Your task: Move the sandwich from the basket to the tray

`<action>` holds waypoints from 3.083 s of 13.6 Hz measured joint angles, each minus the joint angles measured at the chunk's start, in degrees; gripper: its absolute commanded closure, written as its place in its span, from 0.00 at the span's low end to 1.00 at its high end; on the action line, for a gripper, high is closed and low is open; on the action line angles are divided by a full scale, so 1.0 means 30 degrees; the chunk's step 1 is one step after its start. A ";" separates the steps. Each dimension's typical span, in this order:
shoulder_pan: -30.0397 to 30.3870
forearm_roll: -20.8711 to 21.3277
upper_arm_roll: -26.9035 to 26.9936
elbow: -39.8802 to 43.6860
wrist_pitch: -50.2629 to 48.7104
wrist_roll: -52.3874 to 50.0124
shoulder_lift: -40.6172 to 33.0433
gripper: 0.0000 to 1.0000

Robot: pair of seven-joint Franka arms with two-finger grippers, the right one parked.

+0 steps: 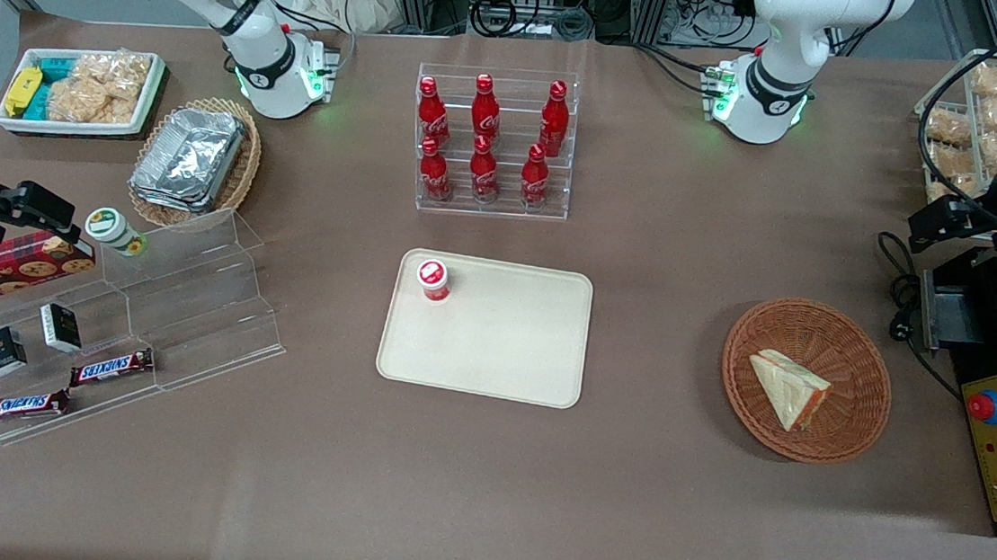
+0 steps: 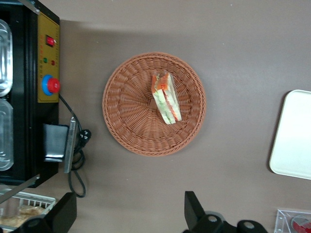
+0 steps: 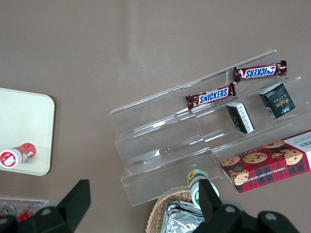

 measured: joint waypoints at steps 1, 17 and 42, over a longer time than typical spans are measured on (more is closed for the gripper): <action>0.0001 0.0161 -0.0019 0.0159 -0.0239 -0.0006 0.0001 0.00; 0.1066 -0.2410 0.0033 0.0065 0.3745 -0.1528 0.5484 0.00; 0.0641 -0.4565 -0.0322 -0.3014 1.5057 -0.2134 1.0768 0.98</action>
